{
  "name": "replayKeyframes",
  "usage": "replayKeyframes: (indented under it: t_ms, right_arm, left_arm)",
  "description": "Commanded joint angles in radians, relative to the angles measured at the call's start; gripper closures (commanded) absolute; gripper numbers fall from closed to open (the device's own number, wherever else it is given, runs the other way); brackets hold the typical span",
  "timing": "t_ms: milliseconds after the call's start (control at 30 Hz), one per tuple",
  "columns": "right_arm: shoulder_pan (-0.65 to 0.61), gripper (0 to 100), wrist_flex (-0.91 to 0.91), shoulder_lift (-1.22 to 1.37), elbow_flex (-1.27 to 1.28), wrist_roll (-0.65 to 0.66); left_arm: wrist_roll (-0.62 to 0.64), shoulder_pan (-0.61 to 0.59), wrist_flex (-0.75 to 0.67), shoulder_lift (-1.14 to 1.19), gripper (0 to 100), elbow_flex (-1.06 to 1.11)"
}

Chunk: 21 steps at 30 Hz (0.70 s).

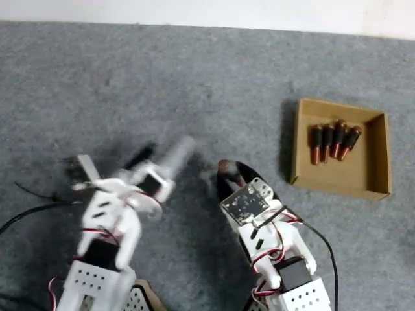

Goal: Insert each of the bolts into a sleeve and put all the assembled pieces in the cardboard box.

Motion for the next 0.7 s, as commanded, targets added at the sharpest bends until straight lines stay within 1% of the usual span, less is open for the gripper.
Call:
replayKeyframes:
  t_ms: [0, 100, 200, 233, 333, 367, 433, 467, 500, 567, 667]
  right_arm:
    - [0.018, 99.4, -0.042, -0.018, 0.136, -0.009]
    - [0.067, 99.4, -0.044, -0.018, 0.136, -0.008]
    - [0.214, 99.4, -0.108, -0.018, 0.136, -0.021]
    - [0.269, 99.4, -0.143, -0.018, 0.139, -0.06]
    - [0.427, 99.4, -0.234, -0.018, 0.139, -0.206]
    - [0.476, 99.4, -0.257, -0.018, 0.139, -0.215]
    - [0.55, 99.4, -0.3, -0.008, 0.139, -0.19]
    - [0.568, 99.4, -0.32, -0.008, 0.137, -0.176]
    - [0.578, 99.4, -0.334, -0.007, 0.137, -0.157]
    - [0.581, 99.4, -0.337, -0.007, 0.136, -0.11]
    - [0.581, 99.4, -0.341, -0.004, 0.105, -0.077]
  left_arm:
    - [0.02, -0.062, -0.012, -0.019, 62, -0.056]
    - [-0.014, -0.041, -0.008, -0.016, 62, -0.047]
    - [-0.061, -0.012, -0.012, -0.018, 64, -0.015]
    - [-0.074, -0.01, -0.012, -0.018, 66, -0.01]
    - [-0.095, -0.008, -0.012, -0.018, 77, -0.004]
    - [-0.109, -0.008, -0.012, -0.018, 82, -0.004]
    - [-0.149, -0.008, -0.012, -0.019, 92, -0.004]
    - [-0.172, -0.008, -0.012, -0.019, 97, -0.005]
    - [-0.196, -0.008, -0.012, -0.019, 100, -0.005]
    - [-0.226, -0.008, -0.012, -0.019, 97, -0.002]
    - [-0.233, -0.008, -0.012, -0.019, 97, 0.001]
